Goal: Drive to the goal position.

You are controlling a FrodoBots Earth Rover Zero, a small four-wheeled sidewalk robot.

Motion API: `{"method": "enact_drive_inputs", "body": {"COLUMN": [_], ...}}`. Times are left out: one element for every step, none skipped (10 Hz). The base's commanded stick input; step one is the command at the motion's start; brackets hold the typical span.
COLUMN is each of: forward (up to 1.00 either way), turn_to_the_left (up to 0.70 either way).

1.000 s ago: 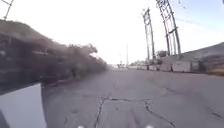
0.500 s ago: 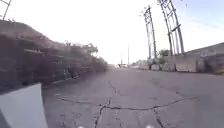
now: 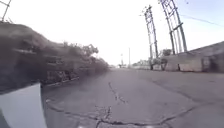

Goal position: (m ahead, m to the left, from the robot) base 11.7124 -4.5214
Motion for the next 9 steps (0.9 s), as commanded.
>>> {"method": "enact_drive_inputs", "body": {"forward": [0.70, 0.70, 0.70, 0.70, 0.70, 0.70, 0.70, 0.70, 0.70], "turn_to_the_left": [0.00, 0.00, 0.00, 0.00, 0.00, 0.00, -0.27, -0.27, -0.27]}}
